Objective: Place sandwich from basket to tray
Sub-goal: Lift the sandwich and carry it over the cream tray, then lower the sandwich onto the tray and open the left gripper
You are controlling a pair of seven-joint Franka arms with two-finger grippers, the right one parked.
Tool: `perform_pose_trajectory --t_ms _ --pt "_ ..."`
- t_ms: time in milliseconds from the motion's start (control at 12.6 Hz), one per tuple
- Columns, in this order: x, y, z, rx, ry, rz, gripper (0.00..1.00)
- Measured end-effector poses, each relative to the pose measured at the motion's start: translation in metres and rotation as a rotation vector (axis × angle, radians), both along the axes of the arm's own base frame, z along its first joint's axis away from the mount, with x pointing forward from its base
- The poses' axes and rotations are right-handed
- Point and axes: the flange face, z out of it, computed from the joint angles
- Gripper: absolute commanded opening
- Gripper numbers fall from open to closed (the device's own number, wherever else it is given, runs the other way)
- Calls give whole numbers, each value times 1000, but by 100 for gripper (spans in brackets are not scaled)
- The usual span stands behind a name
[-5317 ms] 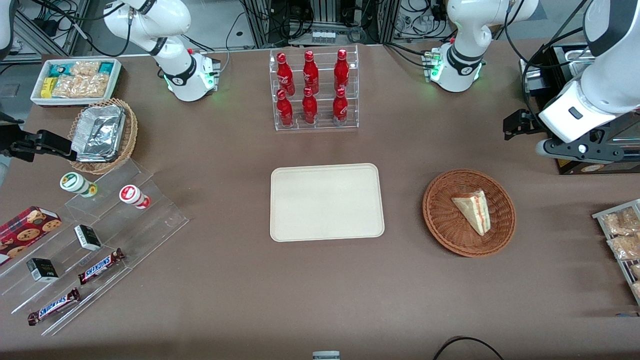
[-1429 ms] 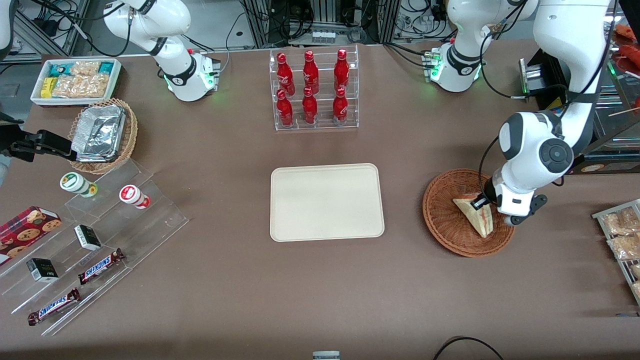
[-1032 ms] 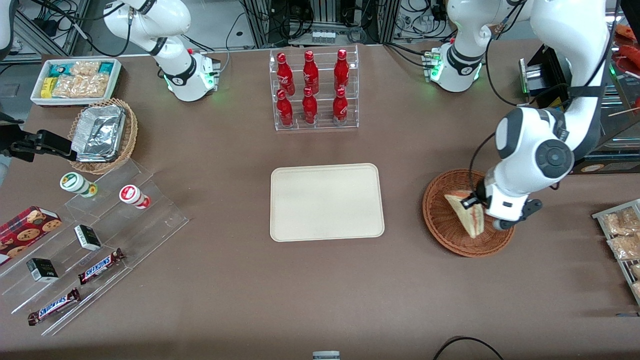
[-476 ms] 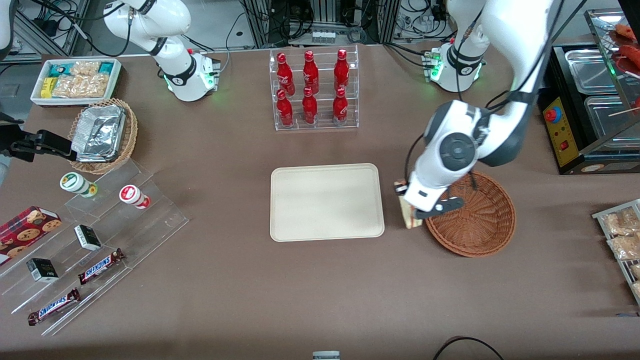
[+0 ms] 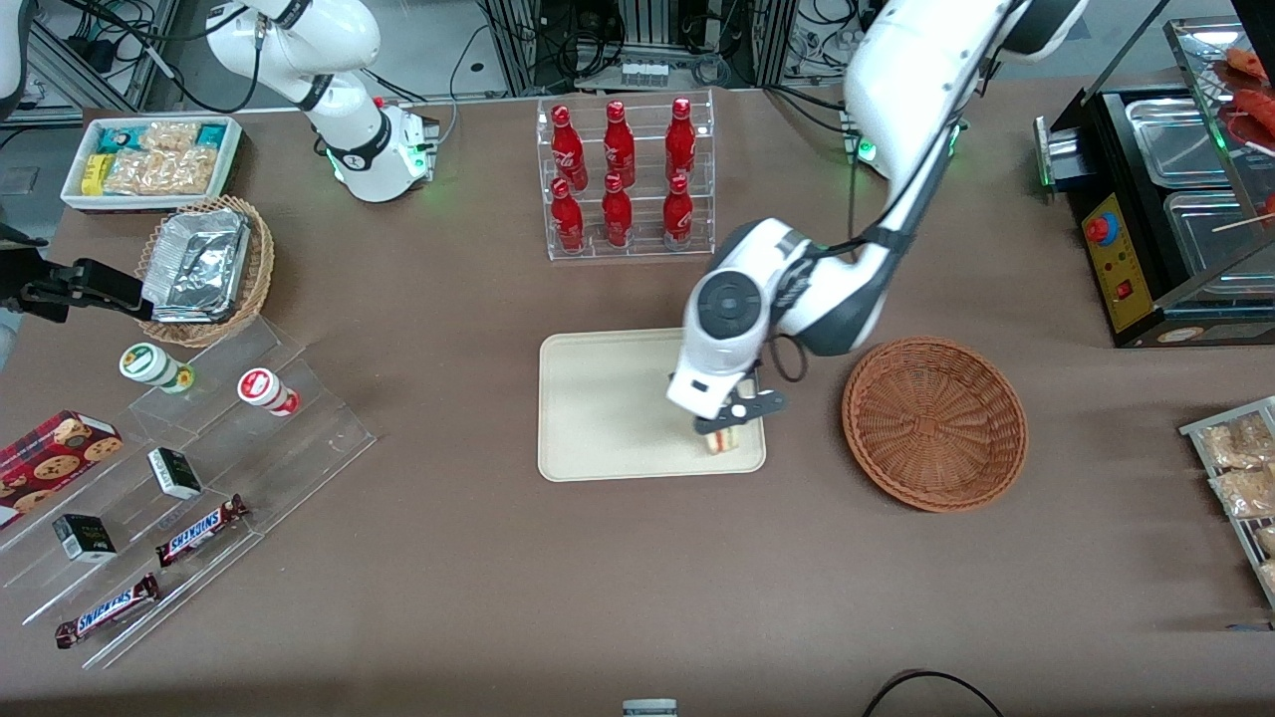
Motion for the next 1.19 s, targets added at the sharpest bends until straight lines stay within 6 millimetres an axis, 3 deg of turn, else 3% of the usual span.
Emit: perform_pose_trajectory --t_ms 238,476,1190 --pt "-9 -44 -15 8 12 0 0" --pt "-20 -67 -18 7 8 -2 0" --pt "-11 -75 -33 3 4 10 0"
